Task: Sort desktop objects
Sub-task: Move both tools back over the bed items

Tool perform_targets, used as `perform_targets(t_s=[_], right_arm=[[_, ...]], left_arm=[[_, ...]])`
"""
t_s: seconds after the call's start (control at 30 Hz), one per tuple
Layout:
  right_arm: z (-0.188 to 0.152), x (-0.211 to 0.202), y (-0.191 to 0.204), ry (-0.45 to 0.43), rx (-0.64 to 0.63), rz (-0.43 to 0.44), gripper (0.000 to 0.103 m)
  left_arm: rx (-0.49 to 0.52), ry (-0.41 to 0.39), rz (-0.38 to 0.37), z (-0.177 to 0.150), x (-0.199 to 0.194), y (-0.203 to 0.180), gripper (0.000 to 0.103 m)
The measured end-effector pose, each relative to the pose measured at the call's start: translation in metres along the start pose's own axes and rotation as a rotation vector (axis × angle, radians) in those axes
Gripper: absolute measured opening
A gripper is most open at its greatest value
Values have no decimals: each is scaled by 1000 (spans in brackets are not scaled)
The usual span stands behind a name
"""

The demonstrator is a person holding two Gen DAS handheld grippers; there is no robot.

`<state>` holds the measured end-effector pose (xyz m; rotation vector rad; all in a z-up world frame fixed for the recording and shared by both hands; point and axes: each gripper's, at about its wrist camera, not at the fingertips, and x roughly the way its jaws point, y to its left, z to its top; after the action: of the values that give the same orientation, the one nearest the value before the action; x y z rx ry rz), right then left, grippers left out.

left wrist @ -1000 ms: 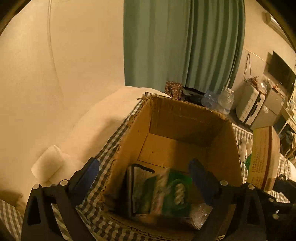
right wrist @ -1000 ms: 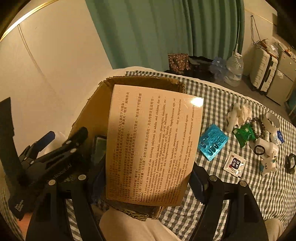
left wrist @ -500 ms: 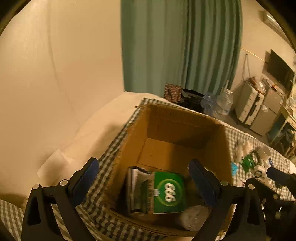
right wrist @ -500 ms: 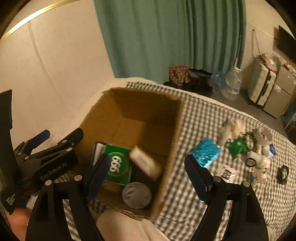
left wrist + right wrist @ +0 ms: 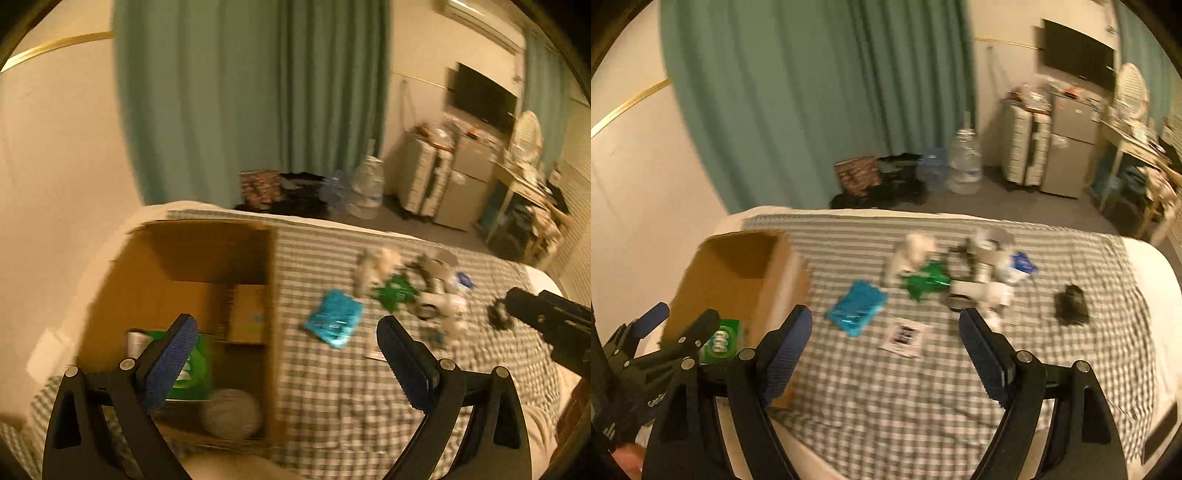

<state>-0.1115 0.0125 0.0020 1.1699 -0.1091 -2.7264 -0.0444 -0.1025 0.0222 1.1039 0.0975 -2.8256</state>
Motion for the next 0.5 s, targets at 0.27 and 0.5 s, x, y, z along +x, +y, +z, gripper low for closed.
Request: perform_targets(t_s=[0.27,0.5], right_arm=[[-28,19,-67,57,5,-116,82],[-50,69,-108,111,56,-94,82]], left_arm=[[81,80,-69,-23,41,-79,100],[154,166,-57,-50,106,-117,100]])
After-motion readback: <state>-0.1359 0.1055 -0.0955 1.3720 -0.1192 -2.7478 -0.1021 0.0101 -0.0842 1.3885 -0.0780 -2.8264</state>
